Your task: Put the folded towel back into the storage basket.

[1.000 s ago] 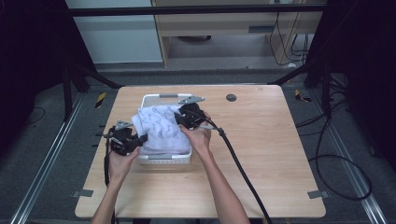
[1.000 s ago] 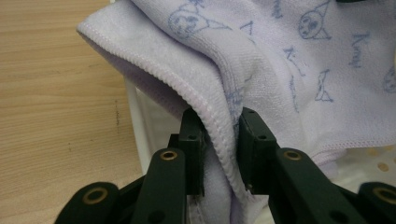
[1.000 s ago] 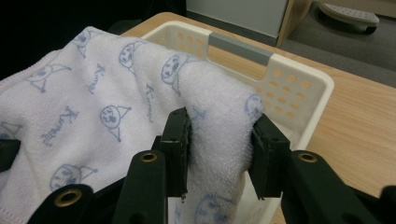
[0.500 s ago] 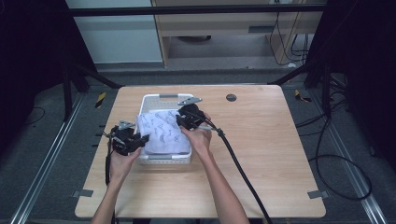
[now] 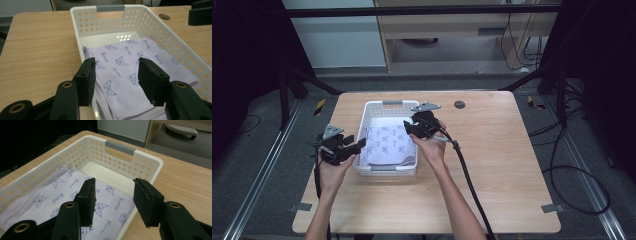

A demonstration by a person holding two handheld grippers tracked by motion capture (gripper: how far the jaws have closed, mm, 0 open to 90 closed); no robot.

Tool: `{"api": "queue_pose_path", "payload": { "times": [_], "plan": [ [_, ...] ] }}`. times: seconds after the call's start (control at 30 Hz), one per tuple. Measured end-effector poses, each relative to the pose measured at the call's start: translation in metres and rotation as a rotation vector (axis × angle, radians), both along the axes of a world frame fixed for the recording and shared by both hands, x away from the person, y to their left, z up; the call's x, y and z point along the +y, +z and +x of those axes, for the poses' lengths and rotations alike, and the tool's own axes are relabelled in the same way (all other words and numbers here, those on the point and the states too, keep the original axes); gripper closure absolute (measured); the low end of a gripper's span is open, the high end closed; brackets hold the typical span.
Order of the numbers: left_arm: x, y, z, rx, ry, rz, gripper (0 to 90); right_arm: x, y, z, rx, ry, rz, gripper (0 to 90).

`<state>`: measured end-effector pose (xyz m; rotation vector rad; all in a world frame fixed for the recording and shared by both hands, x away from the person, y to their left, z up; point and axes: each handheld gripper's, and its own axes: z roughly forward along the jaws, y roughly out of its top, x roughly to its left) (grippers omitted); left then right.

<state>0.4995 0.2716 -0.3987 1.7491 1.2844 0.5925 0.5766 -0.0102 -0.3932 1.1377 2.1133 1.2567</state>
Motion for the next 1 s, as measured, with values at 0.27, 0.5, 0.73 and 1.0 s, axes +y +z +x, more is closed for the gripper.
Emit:
{"api": "queue_pose_path", "payload": {
  "times": [0.27, 0.5, 0.73, 1.0],
  "plan": [
    [-0.004, 0.009, -0.013, -0.039, -0.029, -0.007, 38.6, -0.027, 0.016, -0.020, -0.036, 0.023, 0.030, 32.3],
    [-0.008, 0.011, -0.022, -0.052, -0.049, 0.003, 34.1, -0.063, 0.026, -0.042, -0.060, 0.034, 0.042, 21.9],
    [-0.010, 0.004, -0.032, -0.048, -0.065, 0.019, 29.5, -0.101, 0.024, -0.060, -0.049, 0.045, 0.050, 18.9],
    [-0.009, -0.004, -0.042, -0.060, -0.078, 0.040, 27.1, -0.148, 0.011, -0.079, -0.067, 0.030, 0.090, 17.3]
  ]
}}
